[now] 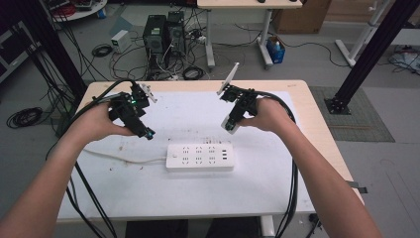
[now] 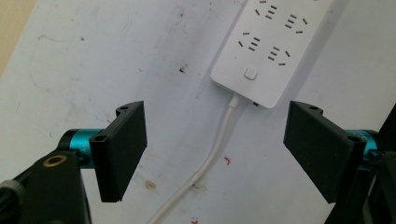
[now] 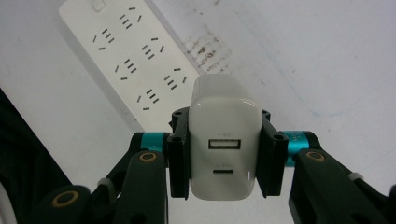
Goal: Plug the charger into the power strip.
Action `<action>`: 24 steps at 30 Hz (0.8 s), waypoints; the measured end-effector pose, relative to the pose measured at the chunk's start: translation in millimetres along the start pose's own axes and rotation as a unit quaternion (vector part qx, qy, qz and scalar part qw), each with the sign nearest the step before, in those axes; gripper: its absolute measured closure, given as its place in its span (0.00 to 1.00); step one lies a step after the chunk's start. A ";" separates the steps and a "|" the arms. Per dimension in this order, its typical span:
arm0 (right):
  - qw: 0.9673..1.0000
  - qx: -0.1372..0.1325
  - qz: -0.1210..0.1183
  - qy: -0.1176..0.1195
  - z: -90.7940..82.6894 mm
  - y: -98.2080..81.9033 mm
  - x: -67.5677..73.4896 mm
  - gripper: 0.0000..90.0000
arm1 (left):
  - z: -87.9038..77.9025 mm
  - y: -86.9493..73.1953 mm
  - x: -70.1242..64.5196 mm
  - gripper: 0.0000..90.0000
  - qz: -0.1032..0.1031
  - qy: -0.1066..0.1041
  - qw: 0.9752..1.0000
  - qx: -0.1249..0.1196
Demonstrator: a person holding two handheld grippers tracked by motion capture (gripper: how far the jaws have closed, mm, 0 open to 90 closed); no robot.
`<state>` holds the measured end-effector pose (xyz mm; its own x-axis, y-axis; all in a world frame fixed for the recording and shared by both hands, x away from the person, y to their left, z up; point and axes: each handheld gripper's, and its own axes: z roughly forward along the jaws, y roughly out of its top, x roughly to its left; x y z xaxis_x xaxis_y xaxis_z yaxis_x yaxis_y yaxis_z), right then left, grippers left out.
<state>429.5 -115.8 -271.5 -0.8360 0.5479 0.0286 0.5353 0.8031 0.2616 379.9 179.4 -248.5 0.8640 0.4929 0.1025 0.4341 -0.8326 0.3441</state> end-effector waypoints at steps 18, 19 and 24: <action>0.977 0.089 -0.191 0.029 65.8 33.4 34.4 0.69 | 1.0 -11.0 -7.7 0.24 0.001 -0.002 1.000 0.006; 0.975 0.091 -0.202 0.031 67.7 34.0 35.4 0.69 | 1.3 -11.5 -7.9 0.24 0.001 -0.003 1.000 0.006; 0.966 0.103 -0.236 0.014 78.4 35.5 41.8 0.69 | 1.7 -13.0 -9.4 0.24 0.002 -0.003 1.000 0.005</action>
<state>423.0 -46.0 -336.6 -0.9944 0.1039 -0.0194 0.1027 0.9932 0.0547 366.6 185.2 -255.5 0.8673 0.4881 0.0980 0.4331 -0.8368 0.3350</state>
